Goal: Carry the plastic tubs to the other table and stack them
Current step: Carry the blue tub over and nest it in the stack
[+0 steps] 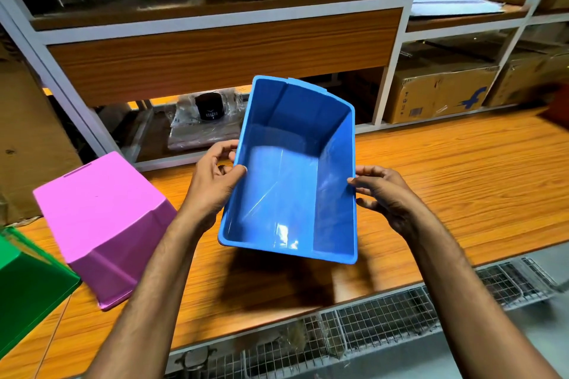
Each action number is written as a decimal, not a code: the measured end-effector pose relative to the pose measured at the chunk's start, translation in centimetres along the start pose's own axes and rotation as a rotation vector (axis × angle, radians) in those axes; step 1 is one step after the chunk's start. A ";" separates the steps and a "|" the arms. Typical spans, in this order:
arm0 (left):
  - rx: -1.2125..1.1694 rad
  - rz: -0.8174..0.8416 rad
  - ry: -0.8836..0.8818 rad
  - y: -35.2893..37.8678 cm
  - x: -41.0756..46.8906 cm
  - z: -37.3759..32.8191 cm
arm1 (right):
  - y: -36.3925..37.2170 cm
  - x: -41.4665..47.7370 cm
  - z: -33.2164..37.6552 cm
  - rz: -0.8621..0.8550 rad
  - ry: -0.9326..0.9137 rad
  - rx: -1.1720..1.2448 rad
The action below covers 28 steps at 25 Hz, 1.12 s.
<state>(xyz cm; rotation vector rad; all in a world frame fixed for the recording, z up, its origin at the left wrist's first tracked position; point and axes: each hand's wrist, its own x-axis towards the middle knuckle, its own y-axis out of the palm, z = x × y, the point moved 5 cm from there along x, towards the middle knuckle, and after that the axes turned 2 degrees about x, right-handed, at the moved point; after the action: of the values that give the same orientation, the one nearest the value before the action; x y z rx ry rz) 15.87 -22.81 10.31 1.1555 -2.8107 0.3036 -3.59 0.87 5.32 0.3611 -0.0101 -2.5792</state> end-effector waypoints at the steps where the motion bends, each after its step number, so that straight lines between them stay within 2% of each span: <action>1: 0.001 0.004 0.007 0.0 0.0 0.0 | 0.0 -0.1 -0.1 0.007 0.004 0.027; 14: -0.067 -0.014 -0.080 1.1 -0.7 0.3 | -0.7 -0.8 0.8 0.065 -0.096 0.104; 21: -0.027 -0.007 -0.112 4.3 -1.4 0.4 | -4.3 -1.1 0.0 0.025 -0.090 0.095; 28: -0.156 0.092 -0.151 9.0 -2.6 1.7 | -10.0 -5.5 1.1 -0.065 -0.182 0.131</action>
<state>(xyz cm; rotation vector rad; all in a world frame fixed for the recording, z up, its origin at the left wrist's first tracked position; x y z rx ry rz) 11.34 -15.15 6.94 1.0606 -2.9594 0.0016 -4.43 12.19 6.99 0.1759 -0.2368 -2.6749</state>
